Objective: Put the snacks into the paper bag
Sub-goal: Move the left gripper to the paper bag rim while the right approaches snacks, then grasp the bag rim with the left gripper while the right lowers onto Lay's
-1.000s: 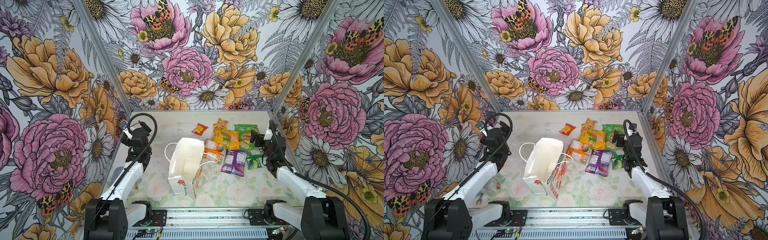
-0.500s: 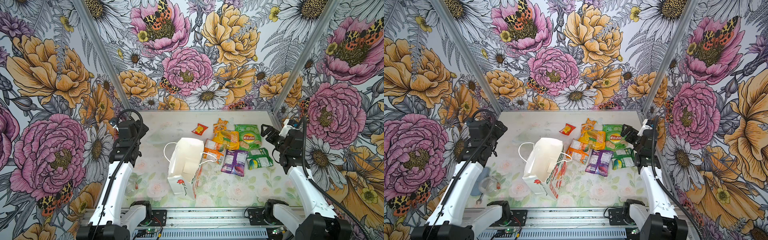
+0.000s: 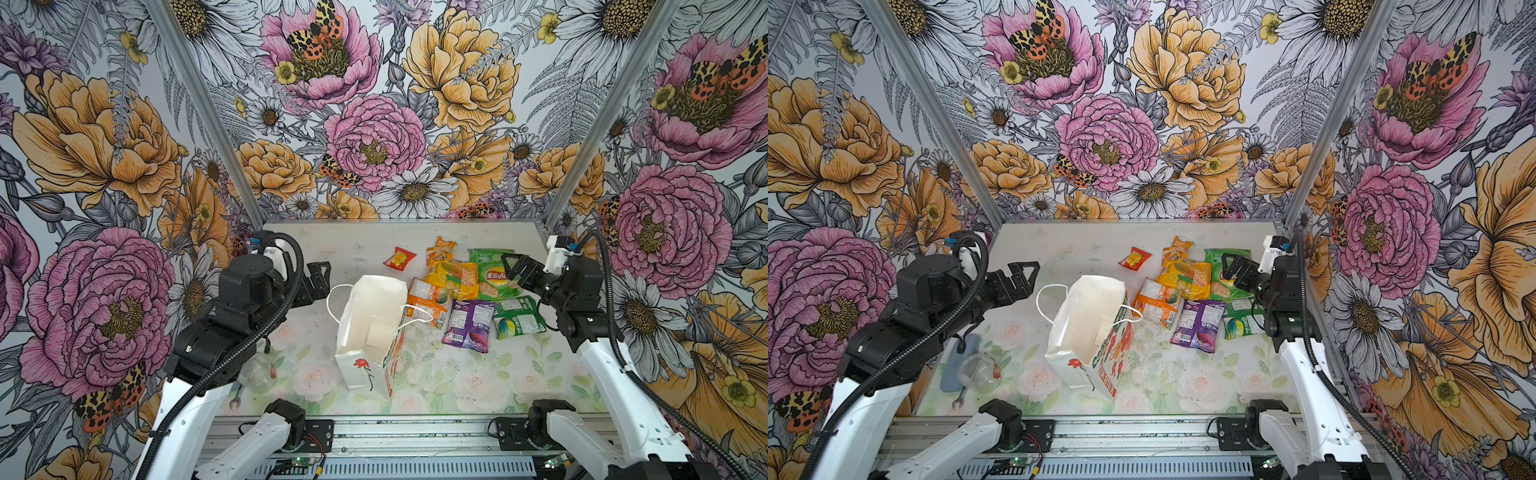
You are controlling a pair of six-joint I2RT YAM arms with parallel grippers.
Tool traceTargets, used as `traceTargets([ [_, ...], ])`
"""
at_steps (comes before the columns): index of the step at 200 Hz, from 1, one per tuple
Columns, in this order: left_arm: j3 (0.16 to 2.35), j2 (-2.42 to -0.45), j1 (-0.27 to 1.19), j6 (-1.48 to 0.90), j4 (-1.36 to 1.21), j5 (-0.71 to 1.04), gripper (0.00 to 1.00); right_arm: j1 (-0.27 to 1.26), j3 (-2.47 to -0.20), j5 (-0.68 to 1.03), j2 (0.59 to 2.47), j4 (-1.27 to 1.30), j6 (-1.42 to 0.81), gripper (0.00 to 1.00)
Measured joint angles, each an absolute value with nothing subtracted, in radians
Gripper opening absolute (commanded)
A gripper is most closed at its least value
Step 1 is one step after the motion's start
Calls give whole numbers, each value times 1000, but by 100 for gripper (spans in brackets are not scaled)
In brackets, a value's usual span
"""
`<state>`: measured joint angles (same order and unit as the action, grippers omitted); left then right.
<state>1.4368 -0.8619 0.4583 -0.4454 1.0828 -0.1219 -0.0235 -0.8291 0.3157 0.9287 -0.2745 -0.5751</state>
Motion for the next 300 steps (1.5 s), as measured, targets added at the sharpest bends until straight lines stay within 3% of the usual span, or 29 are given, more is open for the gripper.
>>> traceTargets([
  [42, 1597, -961, 699, -488, 1280, -190, 99, 4, -819, 257, 907, -297, -575, 100],
  [104, 1583, -1078, 805, -570, 1497, -145, 97, 8, -817, 211, 912, -303, -567, 100],
  [184, 1483, -1101, 830, -631, 1567, -145, 69, 8, -812, 187, 913, -302, -568, 99],
  [249, 1413, -1085, 821, -642, 1533, -146, 35, 8, -806, 187, 913, -302, -568, 98],
  [300, 1405, -1046, 783, -648, 1497, -149, 32, 8, -793, 187, 913, -299, -569, 98],
])
